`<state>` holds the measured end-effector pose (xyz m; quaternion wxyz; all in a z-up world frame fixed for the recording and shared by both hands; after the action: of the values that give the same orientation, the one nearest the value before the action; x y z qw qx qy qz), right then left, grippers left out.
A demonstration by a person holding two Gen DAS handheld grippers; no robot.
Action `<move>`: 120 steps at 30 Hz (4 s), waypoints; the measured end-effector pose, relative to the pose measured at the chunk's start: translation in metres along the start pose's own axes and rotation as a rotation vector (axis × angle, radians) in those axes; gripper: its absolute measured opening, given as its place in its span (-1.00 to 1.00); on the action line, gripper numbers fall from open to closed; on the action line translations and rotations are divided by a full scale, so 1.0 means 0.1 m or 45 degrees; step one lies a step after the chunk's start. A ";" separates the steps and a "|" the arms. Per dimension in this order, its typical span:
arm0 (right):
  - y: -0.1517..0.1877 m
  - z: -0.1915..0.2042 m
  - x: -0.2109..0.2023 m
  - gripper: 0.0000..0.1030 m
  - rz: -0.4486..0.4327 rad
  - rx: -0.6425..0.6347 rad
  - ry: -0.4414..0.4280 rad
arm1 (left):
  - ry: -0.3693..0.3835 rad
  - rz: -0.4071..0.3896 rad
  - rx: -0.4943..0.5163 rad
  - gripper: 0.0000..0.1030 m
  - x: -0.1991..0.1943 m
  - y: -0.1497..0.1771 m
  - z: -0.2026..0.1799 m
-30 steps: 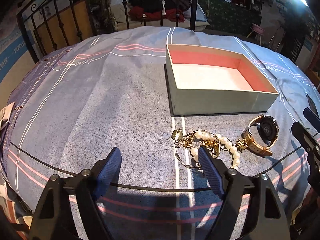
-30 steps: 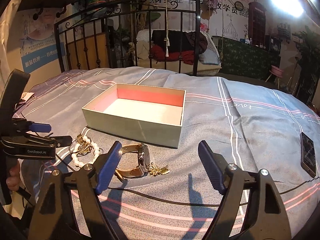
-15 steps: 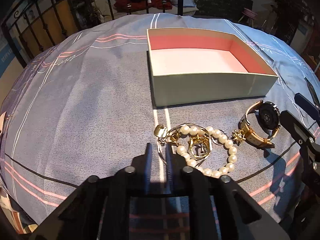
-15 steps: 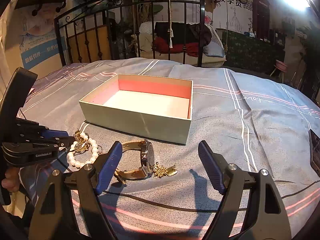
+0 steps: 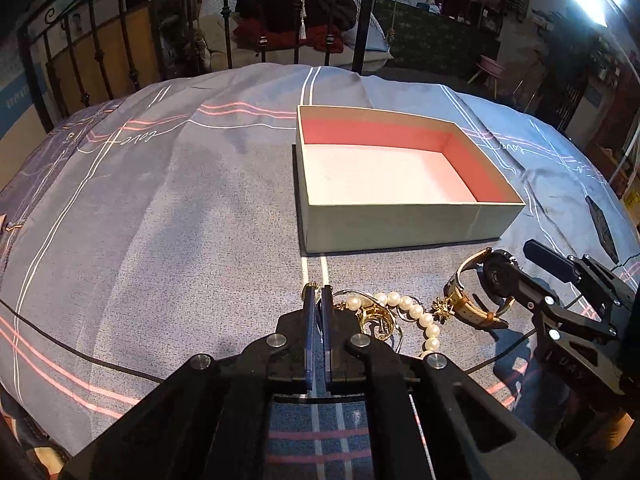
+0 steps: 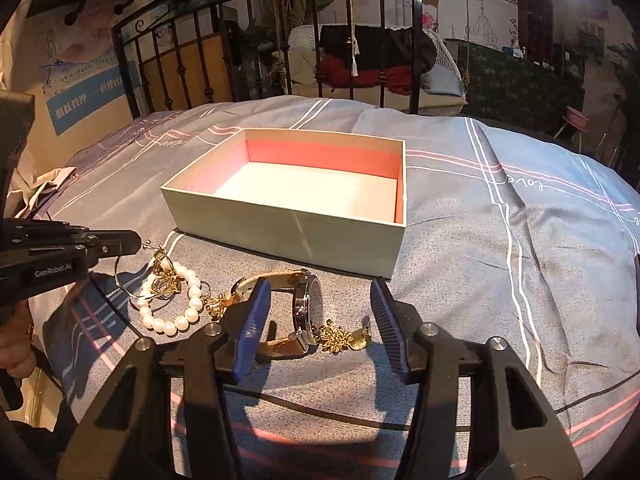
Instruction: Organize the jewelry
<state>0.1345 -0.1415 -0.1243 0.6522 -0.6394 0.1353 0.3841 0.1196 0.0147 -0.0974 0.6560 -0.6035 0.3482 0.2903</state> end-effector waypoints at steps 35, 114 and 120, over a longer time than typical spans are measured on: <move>-0.38 0.00 -0.35 -0.98 -0.146 -0.074 -0.038 | 0.066 -0.231 0.091 -0.95 -0.43 -0.58 -0.33; 0.07 0.03 0.27 0.65 0.148 -0.036 -0.068 | 0.148 0.040 -0.037 0.01 0.28 0.10 -0.13; 0.08 0.02 0.26 0.12 0.147 -0.023 -0.090 | 0.137 0.000 0.002 0.00 0.17 0.06 -0.19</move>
<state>0.1462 -0.1323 -0.1472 0.6274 -0.6224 0.1454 0.4448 0.1230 -0.0043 -0.1148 0.6369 -0.6176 0.3831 0.2572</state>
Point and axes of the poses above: each gripper's, at about its wrist camera, not at the fingertips, and x roughly the way its jaws point, z to its left, y to its underside, the point moved 6 cm from there along x, roughly the way its jaws point, and after that the axes turned 6 degrees about -y, right-handed, at the moved point
